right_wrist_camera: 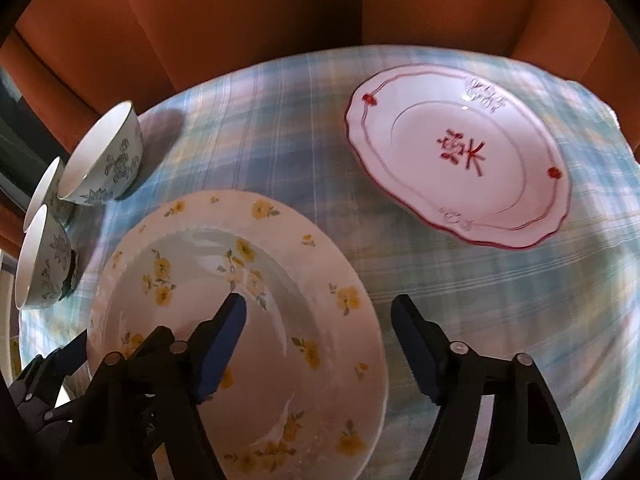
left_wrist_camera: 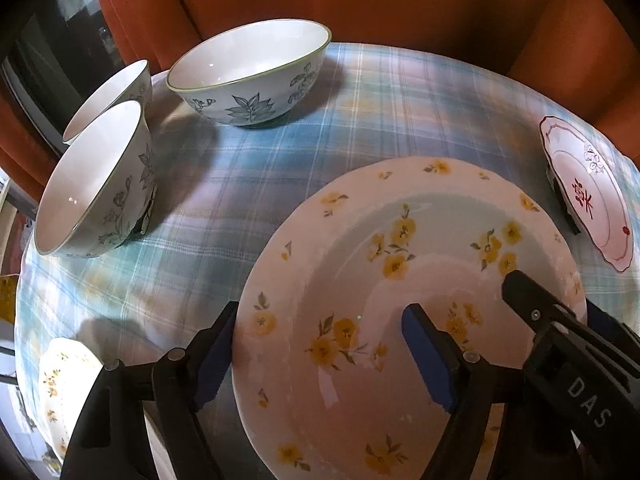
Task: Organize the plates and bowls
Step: 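Grasp the rim of the deep yellow-flower soup plate with the right gripper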
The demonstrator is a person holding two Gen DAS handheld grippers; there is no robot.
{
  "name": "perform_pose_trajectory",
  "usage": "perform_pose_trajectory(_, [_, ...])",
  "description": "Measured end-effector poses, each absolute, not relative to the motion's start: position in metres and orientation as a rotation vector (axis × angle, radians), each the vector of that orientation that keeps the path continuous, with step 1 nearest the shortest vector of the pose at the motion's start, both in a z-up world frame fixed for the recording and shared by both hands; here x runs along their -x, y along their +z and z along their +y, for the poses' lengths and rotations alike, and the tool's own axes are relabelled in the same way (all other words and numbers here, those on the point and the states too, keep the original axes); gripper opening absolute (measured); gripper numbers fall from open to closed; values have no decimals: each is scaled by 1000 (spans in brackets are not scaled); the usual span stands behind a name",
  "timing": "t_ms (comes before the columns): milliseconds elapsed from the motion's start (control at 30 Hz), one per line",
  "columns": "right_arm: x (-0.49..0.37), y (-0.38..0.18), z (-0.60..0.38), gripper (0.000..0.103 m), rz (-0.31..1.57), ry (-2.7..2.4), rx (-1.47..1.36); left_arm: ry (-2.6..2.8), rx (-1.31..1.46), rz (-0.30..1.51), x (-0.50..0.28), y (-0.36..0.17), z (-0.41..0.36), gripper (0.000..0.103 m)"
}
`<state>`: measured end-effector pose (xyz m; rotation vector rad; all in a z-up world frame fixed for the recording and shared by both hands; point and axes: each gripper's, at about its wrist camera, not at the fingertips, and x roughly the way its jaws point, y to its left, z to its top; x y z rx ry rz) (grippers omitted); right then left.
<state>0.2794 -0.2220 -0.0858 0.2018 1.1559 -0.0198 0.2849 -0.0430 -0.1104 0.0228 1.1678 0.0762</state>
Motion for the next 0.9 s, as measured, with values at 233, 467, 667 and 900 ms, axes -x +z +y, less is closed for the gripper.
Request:
perform_pose_trajectory(233, [-275,-87,-216,67,1168,-47,-166,51,-48,1174,-279,-109,-44,76])
perform_pose_trajectory(467, [-243,-85,-228,67,1201,-76,-179,-24,-86,1207,-248,-110,-58,76])
perform_pose_trajectory(667, [-204,-84,-240,67,1216,-95,-198,-83,-125,1228,-219,-111,-69,75])
perform_pose_trajectory(900, [-173,-85,-251,61,1216,-98,-230,-95,-157,1222,-201,-110,-74,74])
